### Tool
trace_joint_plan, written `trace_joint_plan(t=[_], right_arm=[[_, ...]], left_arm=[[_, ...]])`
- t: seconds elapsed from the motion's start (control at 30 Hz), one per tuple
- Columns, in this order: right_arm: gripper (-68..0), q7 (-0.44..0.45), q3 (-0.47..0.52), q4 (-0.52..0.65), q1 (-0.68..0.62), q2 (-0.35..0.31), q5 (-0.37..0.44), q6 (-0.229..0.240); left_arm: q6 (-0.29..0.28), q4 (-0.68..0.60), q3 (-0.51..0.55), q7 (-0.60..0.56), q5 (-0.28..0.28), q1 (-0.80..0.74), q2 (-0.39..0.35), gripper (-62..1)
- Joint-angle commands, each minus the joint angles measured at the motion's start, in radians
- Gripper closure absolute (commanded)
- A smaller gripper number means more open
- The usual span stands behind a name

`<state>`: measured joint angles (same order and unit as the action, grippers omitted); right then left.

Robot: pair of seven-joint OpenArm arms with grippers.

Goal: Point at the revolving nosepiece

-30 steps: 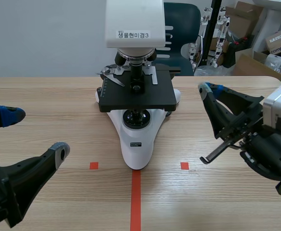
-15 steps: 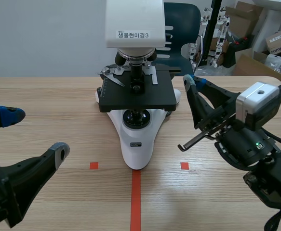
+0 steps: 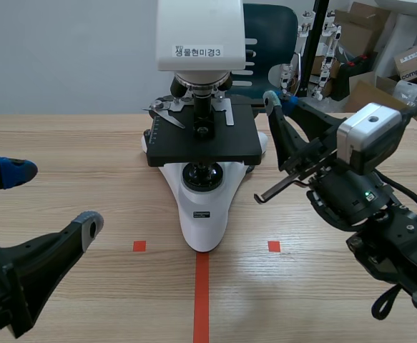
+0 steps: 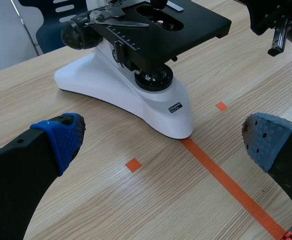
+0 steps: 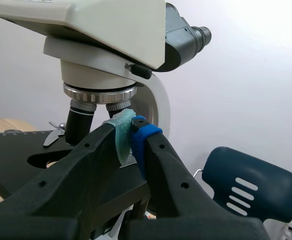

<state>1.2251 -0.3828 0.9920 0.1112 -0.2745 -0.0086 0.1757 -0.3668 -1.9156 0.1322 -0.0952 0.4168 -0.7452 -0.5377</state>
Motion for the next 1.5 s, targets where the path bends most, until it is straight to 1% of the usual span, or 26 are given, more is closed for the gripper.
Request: trace_joint_plan(t=[0.0,0.33,0.53,0.77,1.47], right_arm=[[-1.9,0.007,0.001,0.008,0.021,0.005,0.012,-0.004],[-1.9,-0.055,-0.001,0.008,0.041,0.040,0.012,-0.005],[-1.9,-0.065,-0.006,0.003,0.040,0.050,0.010,-0.023],[-1.9,-0.048,-0.007,-0.038,0.041,0.061,0.008,-0.023],[-1.9,-0.048,-0.011,-0.040,0.041,0.064,0.003,-0.027]], left_arm=[[0.005,-0.013,-0.005,-0.017,0.007,-0.002,0.003,-62.3],[0.005,-0.013,-0.005,-0.017,0.007,-0.002,0.003,-62.3],[0.005,-0.013,-0.005,-0.017,0.007,-0.002,0.003,-62.3],[0.005,-0.013,-0.005,-0.017,0.007,-0.002,0.003,-62.3],[0.005,-0.013,-0.005,-0.017,0.007,-0.002,0.003,-62.3]])
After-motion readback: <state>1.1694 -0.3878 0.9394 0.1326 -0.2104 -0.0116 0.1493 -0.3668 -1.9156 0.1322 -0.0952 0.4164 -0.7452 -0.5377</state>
